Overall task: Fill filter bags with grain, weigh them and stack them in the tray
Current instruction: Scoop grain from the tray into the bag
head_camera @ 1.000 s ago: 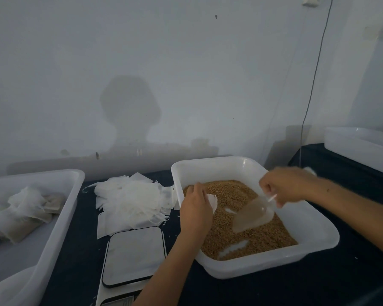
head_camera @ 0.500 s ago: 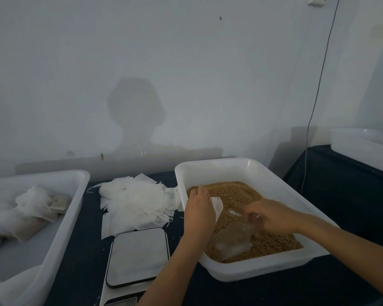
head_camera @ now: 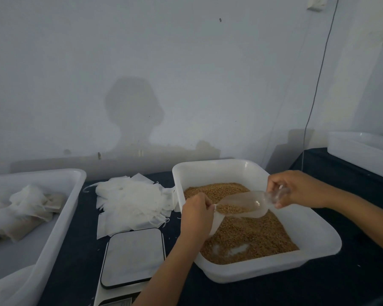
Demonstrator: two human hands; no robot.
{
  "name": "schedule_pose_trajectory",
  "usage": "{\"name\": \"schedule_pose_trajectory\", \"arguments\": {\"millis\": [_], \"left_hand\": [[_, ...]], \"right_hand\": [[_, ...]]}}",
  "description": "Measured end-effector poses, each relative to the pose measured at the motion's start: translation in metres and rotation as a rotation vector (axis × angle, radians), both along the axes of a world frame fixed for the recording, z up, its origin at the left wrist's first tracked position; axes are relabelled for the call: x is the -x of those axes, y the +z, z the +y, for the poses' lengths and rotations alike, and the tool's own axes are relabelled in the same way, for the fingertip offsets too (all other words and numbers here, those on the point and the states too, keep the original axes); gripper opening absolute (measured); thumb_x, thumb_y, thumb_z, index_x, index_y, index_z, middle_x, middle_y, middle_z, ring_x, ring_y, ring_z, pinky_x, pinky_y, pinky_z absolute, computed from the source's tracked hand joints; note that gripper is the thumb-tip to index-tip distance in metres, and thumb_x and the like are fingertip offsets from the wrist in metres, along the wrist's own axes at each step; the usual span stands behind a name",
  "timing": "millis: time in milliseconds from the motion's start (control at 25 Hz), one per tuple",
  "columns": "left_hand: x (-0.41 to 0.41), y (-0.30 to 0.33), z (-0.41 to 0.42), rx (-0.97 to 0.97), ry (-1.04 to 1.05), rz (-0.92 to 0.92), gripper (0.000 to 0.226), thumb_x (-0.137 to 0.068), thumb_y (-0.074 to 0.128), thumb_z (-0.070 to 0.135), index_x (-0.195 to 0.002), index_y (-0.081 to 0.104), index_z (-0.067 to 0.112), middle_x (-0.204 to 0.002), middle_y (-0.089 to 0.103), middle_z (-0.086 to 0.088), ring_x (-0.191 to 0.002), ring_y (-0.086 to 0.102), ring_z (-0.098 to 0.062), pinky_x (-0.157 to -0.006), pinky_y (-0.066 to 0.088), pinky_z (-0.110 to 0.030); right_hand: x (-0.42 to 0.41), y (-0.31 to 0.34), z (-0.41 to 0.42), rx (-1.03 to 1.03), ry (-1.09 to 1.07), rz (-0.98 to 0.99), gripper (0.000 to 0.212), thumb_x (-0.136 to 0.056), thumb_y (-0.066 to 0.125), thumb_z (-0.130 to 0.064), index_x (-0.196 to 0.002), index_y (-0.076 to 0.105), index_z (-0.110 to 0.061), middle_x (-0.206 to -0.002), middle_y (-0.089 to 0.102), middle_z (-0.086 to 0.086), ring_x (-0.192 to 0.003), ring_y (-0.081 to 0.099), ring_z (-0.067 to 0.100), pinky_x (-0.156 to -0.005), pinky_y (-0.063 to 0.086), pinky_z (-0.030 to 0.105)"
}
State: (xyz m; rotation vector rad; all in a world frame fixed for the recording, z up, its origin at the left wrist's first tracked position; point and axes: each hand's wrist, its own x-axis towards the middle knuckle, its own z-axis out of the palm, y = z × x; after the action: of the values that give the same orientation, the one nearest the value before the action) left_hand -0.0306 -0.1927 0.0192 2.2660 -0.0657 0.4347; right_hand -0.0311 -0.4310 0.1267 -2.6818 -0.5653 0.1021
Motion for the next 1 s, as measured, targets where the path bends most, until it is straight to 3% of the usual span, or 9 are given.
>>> {"name": "schedule_pose_trajectory", "arguments": {"millis": [80,280,640,840,1000], "left_hand": [[0.002,0.001,0.000,0.005,0.000,-0.003,0.008,-0.092,0.059,0.019,-0.086,0.061,0.013,-0.076,0.055,0.007,-0.072,0.052,-0.010,-0.067,0.046,-0.022],[0.004,0.003,-0.001,0.023,0.004,0.000,0.008,-0.091,0.059,0.016,-0.084,0.060,0.014,-0.075,0.055,0.006,-0.067,0.050,-0.007,-0.064,0.045,-0.020],[0.004,0.002,0.000,0.010,0.003,-0.007,0.007,-0.091,0.058,0.016,-0.088,0.063,0.012,-0.082,0.059,0.005,-0.074,0.055,-0.010,-0.066,0.045,-0.019],[0.002,0.000,0.000,-0.009,0.009,-0.016,0.011,-0.093,0.053,0.014,-0.088,0.062,0.011,-0.082,0.057,0.005,-0.073,0.051,-0.009,-0.066,0.041,-0.018],[0.001,-0.001,0.000,0.013,0.015,-0.006,0.012,-0.094,0.051,0.014,-0.092,0.063,0.013,-0.089,0.061,0.003,-0.078,0.053,-0.009,-0.069,0.042,-0.018]], "right_hand": [[0.002,0.009,0.007,0.124,-0.032,-0.099,0.020,-0.072,0.079,-0.012,-0.079,0.064,-0.023,-0.085,0.067,-0.012,-0.082,0.061,0.000,-0.073,0.047,0.027],[0.007,0.022,0.027,0.392,-0.039,-0.271,0.020,-0.080,0.073,-0.020,-0.082,0.057,-0.031,-0.083,0.061,-0.014,-0.080,0.057,0.004,-0.055,0.031,0.019],[0.012,0.033,0.045,0.541,0.004,-0.459,0.019,-0.084,0.067,-0.016,-0.092,0.056,-0.028,-0.067,0.042,-0.016,-0.071,0.046,0.005,-0.051,0.020,0.017],[0.009,0.028,0.036,0.529,-0.050,-0.438,0.019,-0.084,0.066,-0.018,-0.088,0.051,-0.028,-0.075,0.050,-0.014,-0.076,0.053,0.009,-0.054,0.028,0.018],[0.001,0.005,0.025,0.459,-0.227,-0.184,0.024,-0.085,0.067,-0.022,-0.079,0.044,-0.020,-0.086,0.053,-0.003,-0.071,0.049,0.010,-0.056,0.034,0.021]]}}
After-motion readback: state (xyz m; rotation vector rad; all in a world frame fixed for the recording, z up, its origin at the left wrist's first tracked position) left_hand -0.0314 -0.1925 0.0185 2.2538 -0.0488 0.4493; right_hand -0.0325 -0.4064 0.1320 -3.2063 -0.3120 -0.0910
